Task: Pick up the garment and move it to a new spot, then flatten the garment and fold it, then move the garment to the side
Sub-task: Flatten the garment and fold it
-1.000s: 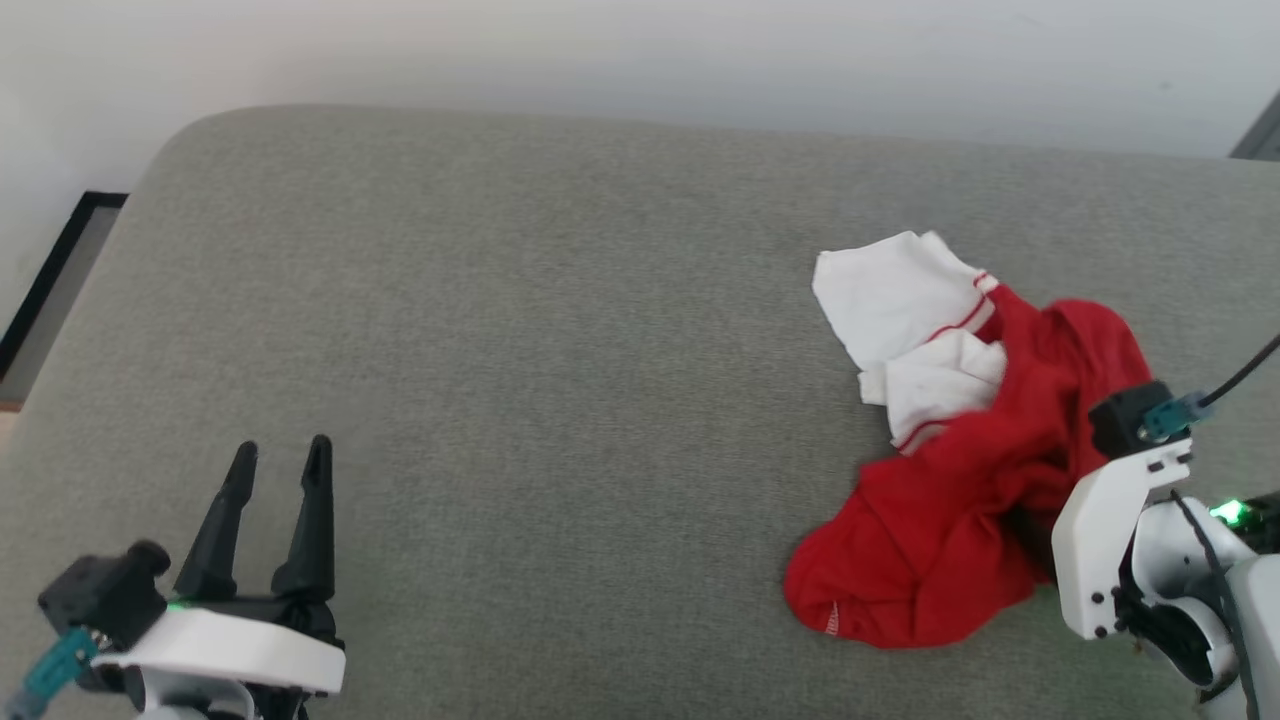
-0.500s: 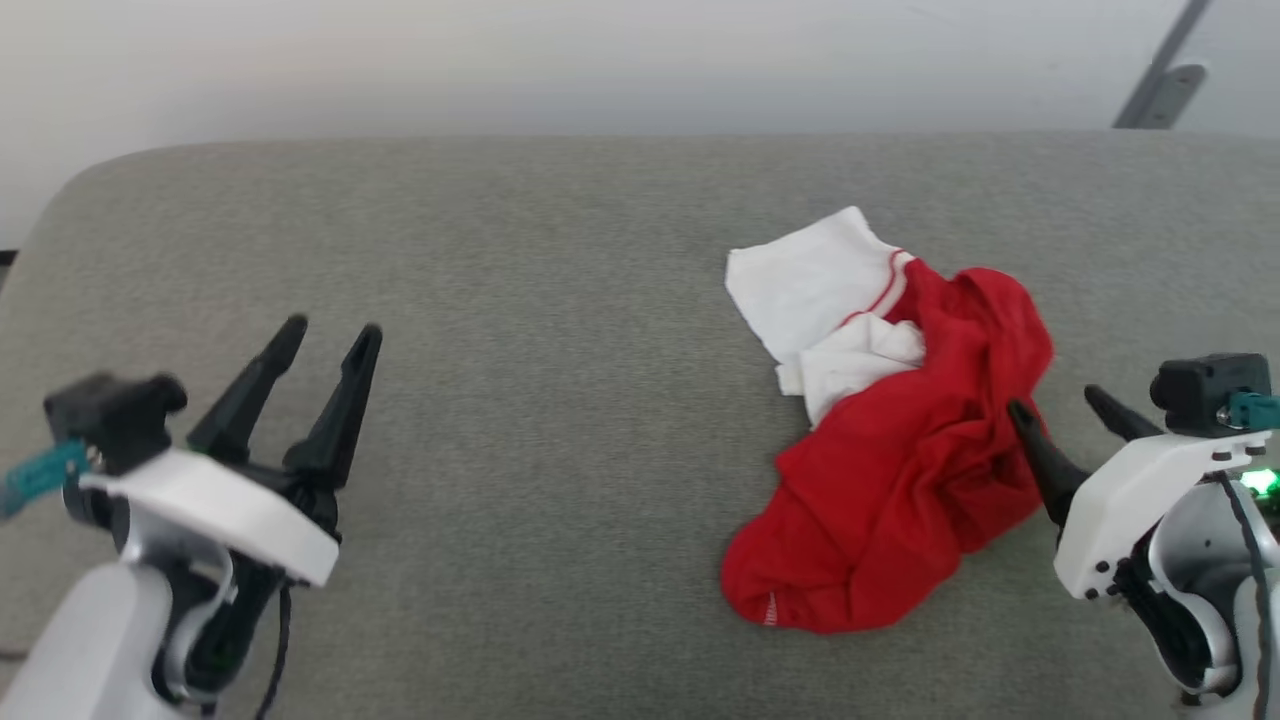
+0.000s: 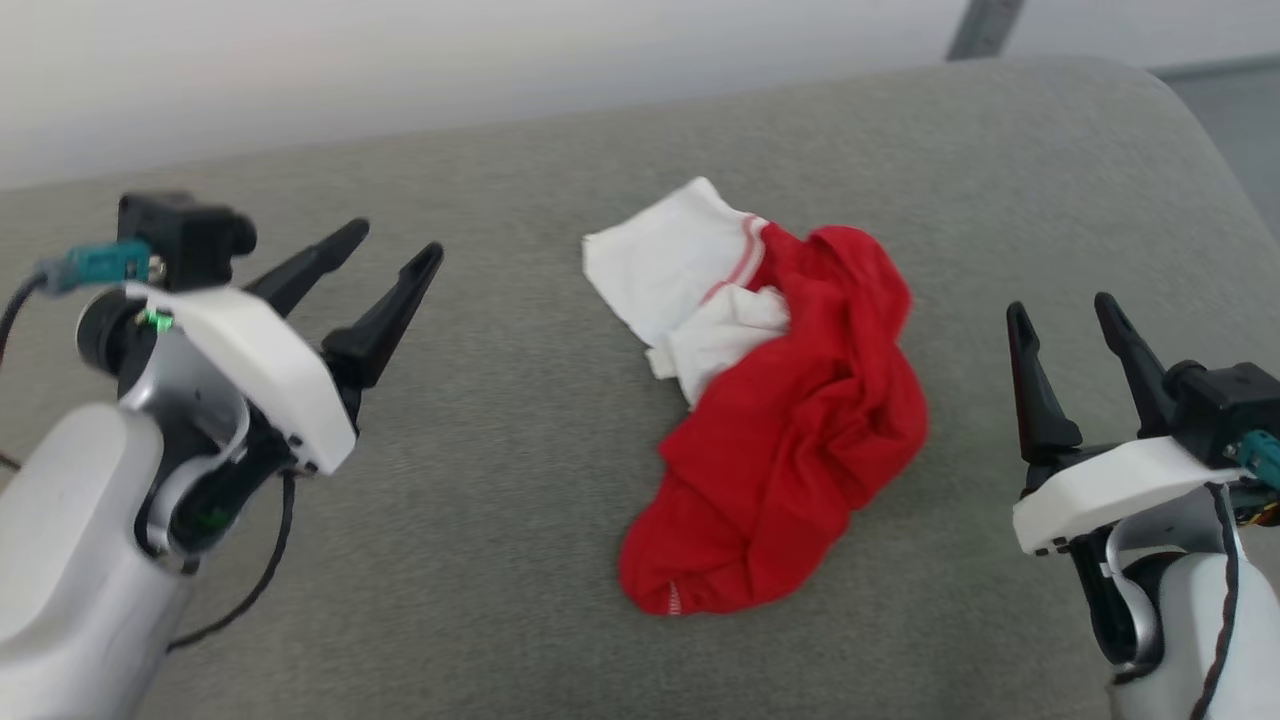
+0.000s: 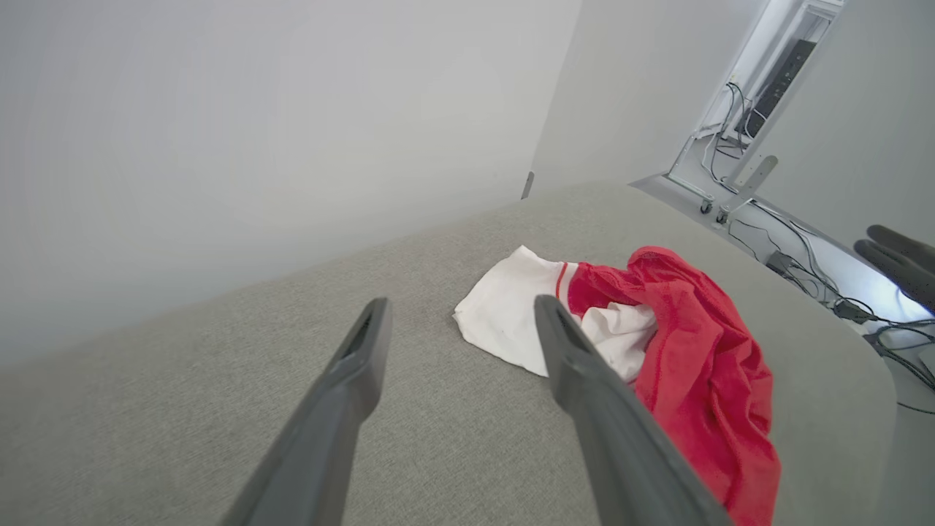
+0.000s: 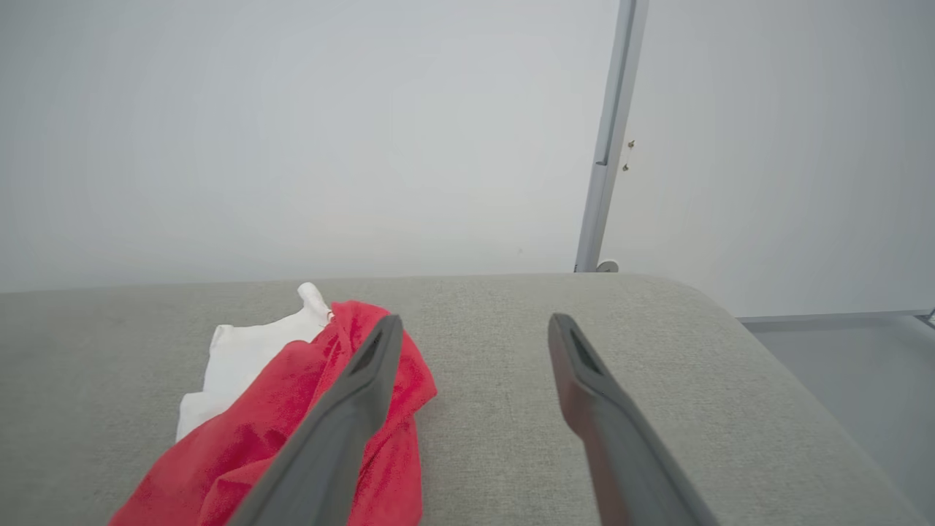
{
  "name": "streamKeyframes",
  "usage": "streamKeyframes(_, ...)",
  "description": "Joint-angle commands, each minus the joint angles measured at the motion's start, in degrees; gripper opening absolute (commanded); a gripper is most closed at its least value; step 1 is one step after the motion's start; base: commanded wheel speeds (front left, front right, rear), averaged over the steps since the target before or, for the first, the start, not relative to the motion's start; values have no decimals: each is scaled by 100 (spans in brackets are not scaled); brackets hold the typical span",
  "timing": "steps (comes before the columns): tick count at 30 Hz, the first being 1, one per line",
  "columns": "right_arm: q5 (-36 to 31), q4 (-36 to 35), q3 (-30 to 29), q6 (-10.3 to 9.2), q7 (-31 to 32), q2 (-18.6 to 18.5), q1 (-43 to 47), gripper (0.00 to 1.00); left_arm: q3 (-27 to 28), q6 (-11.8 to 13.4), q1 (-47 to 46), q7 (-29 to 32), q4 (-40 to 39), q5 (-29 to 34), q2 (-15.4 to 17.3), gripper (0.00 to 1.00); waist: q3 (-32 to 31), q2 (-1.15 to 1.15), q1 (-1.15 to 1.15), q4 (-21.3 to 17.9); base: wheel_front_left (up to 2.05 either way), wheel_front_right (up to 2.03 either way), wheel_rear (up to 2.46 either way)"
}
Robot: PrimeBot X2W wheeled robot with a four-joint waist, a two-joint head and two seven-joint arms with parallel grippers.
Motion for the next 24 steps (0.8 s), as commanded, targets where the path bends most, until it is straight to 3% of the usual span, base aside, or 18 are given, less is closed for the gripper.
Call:
streamKeyframes(1, -22, 61, -10, -2, -160, 50, -73, 100, -67, -19, -143, 55, 17, -58, 12, 100, 174, 0, 0, -247, 0, 0, 0)
streamKeyframes(9, -106, 807, 172, -2, -1215, 203, -388, 100, -948, -19, -1204, 698, 469, -216, 145, 100, 563, 0, 0, -907, 0, 0, 0)
streamKeyframes(17, 215, 1343, 570, -2, -1483, 206, -781, 100, -1790, -19, -1964, 1462, 1139, -408, 65, 100, 881, 0, 0, -1308, 0, 0, 0)
streamKeyframes(24, 454, 1658, 835, -2, -1629, 205, -1064, 100, -2279, -18, -2533, 1944, 2138, -208, -103, 100, 1135, 0, 0, -1530, 0, 0, 0)
